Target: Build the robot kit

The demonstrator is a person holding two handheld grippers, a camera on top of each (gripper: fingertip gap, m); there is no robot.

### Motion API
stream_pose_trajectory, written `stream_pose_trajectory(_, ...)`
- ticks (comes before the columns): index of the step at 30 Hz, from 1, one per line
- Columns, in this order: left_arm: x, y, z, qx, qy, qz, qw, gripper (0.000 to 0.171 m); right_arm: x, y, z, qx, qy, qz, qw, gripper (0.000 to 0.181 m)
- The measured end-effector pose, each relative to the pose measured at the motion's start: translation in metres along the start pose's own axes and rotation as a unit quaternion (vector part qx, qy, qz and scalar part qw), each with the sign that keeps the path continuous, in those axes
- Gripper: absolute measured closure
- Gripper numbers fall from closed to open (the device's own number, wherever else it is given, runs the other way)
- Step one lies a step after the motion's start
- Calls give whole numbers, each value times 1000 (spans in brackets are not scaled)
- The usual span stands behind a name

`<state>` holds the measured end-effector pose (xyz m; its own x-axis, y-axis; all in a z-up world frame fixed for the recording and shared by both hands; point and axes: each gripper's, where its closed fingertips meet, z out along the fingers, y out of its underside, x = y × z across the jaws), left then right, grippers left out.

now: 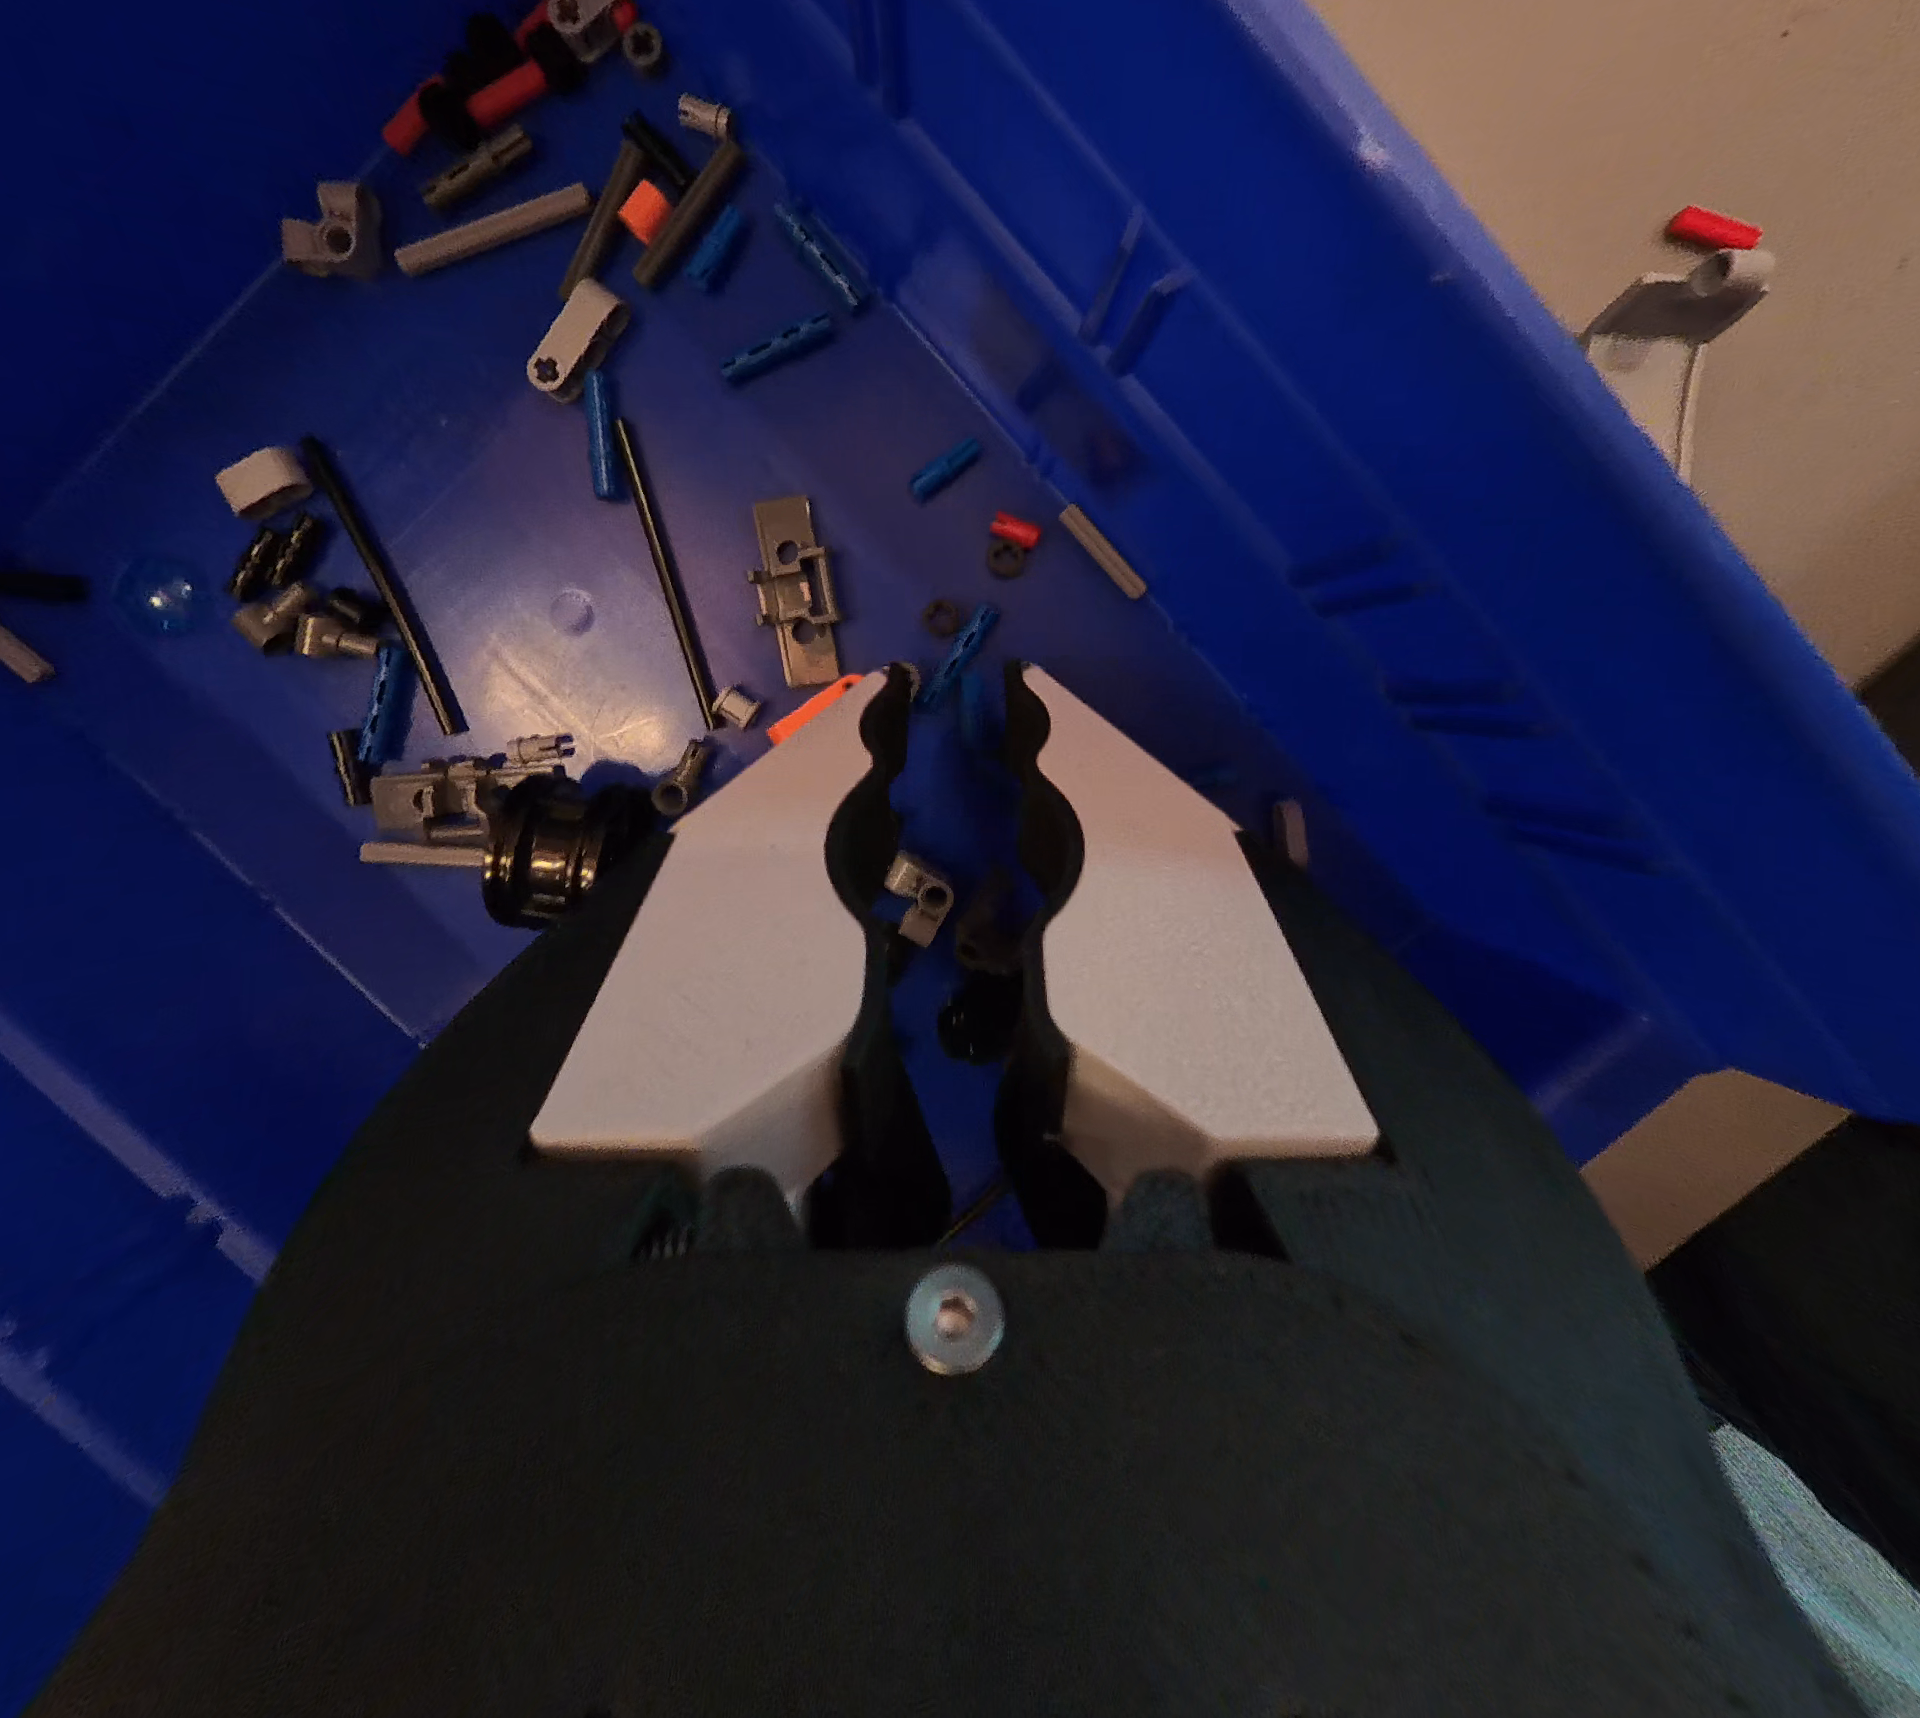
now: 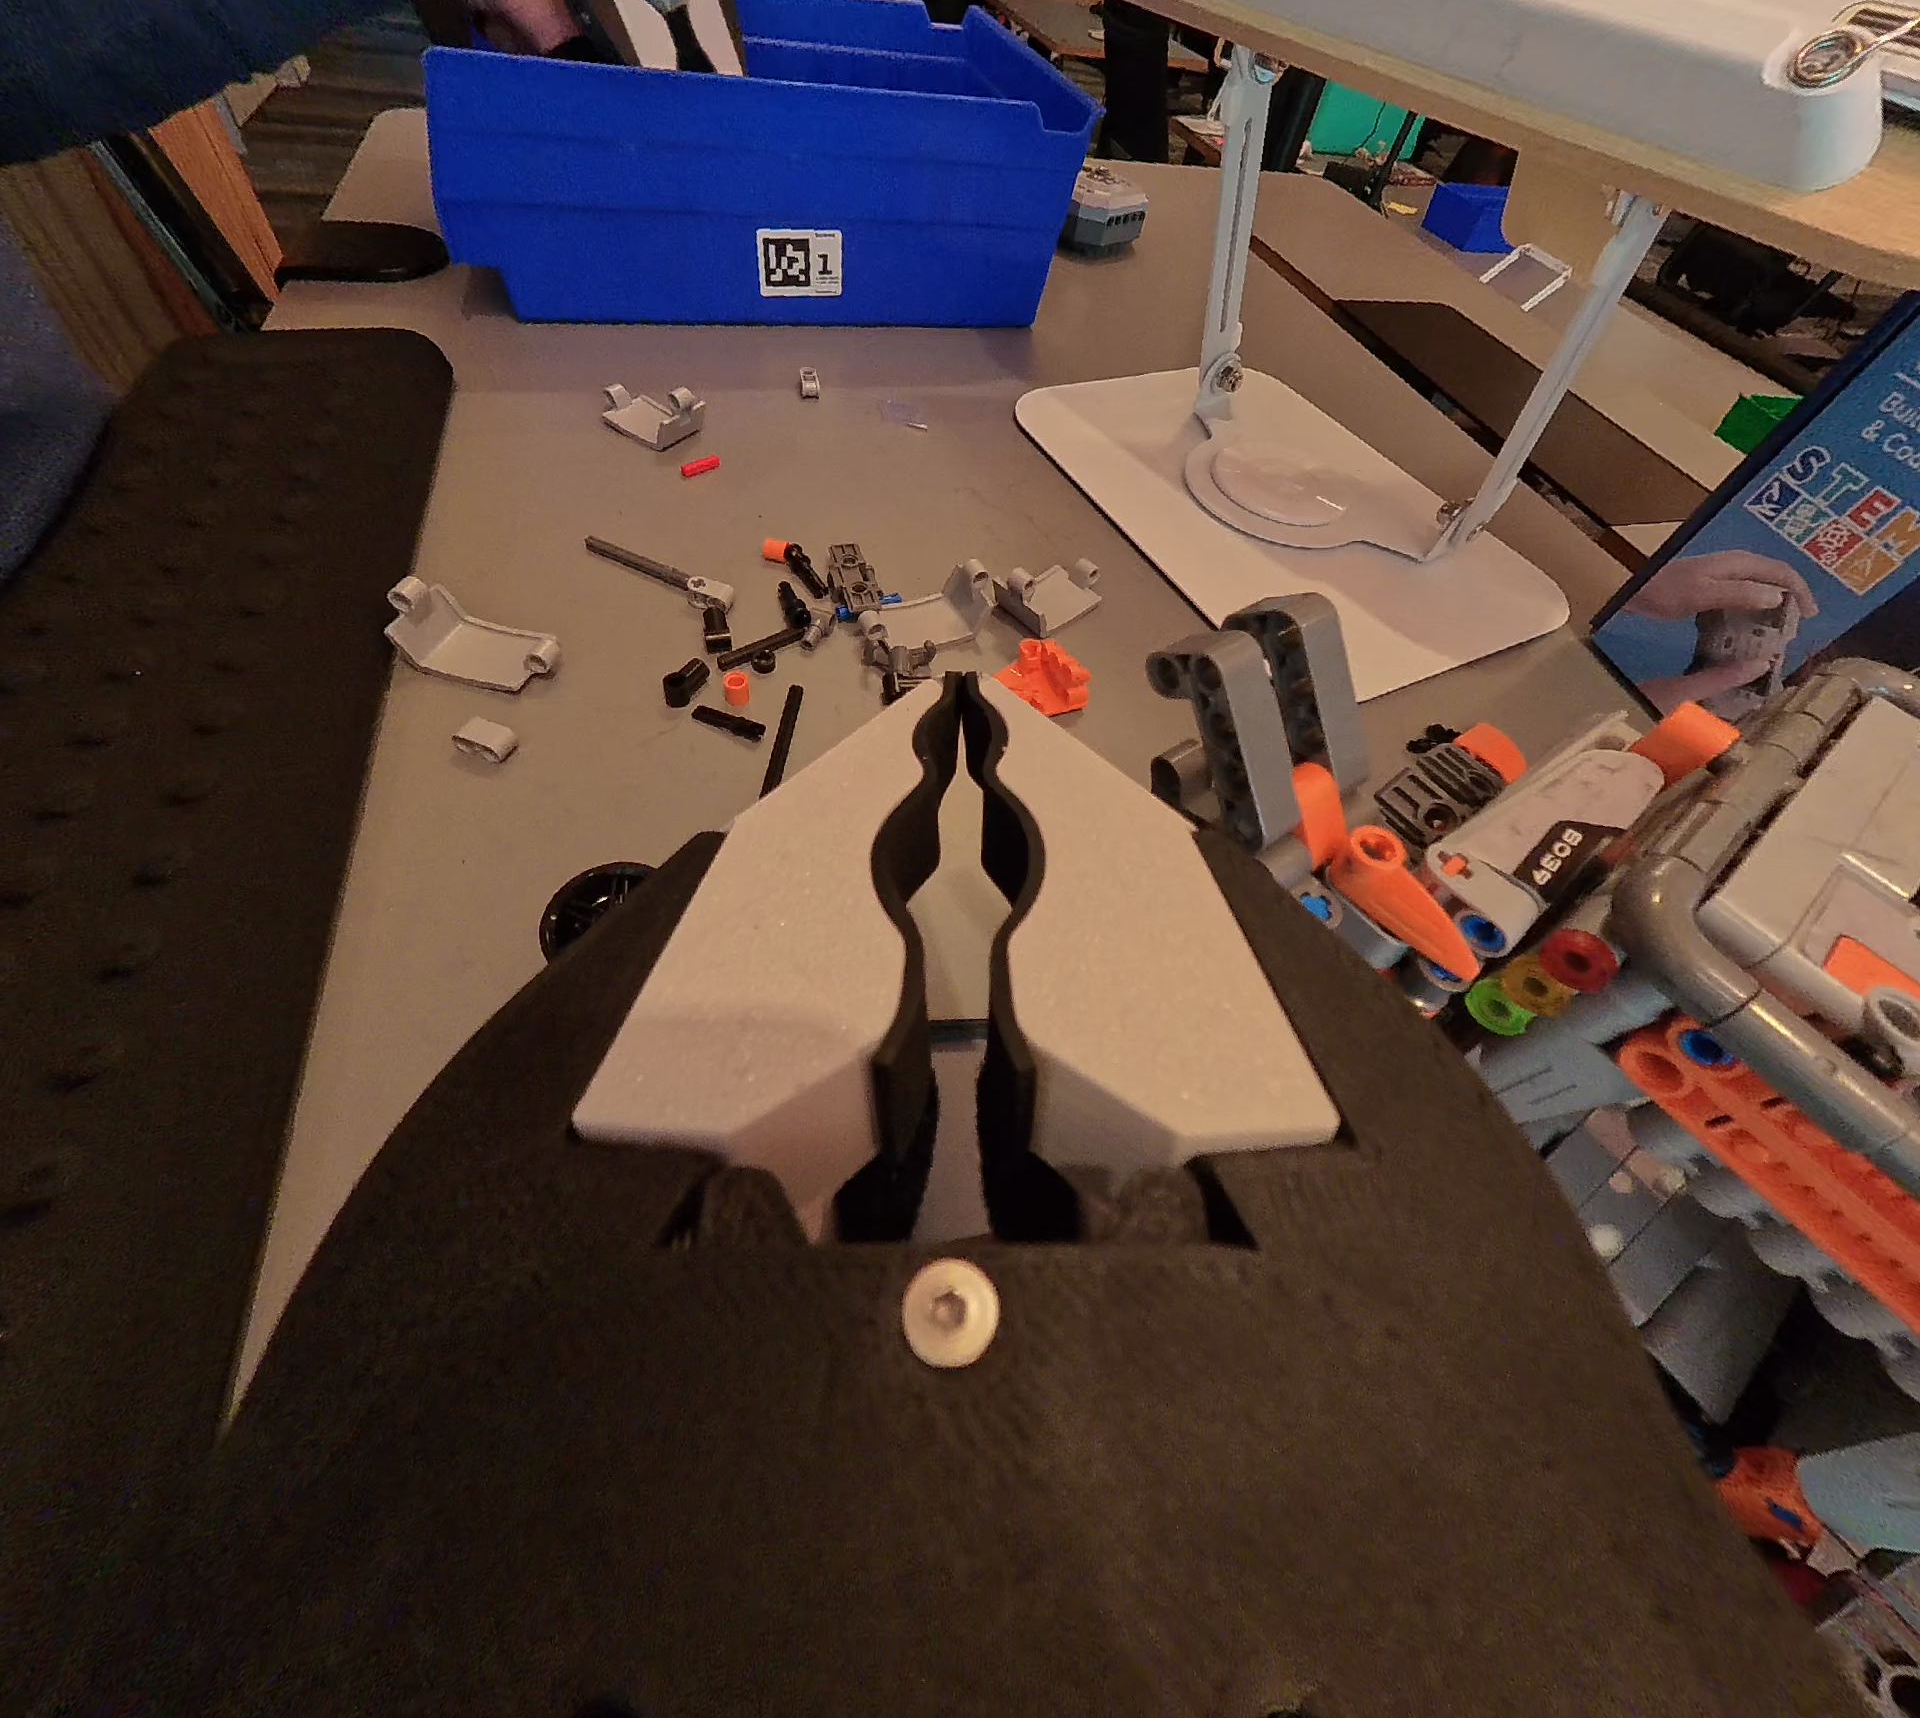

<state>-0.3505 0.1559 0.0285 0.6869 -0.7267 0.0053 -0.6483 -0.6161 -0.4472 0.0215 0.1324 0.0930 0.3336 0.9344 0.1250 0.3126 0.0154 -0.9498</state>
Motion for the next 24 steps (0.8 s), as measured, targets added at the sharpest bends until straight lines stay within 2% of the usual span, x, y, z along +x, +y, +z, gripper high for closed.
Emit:
stream_pose_trajectory(14,0,0,12,-3,7,30,1000,158,1,3,1,-4,0,5,1000,181)
stream_pose_trajectory(24,3,11,13,-15,17,21,1000,169,2,3,0,-5,3,4,1000,181)
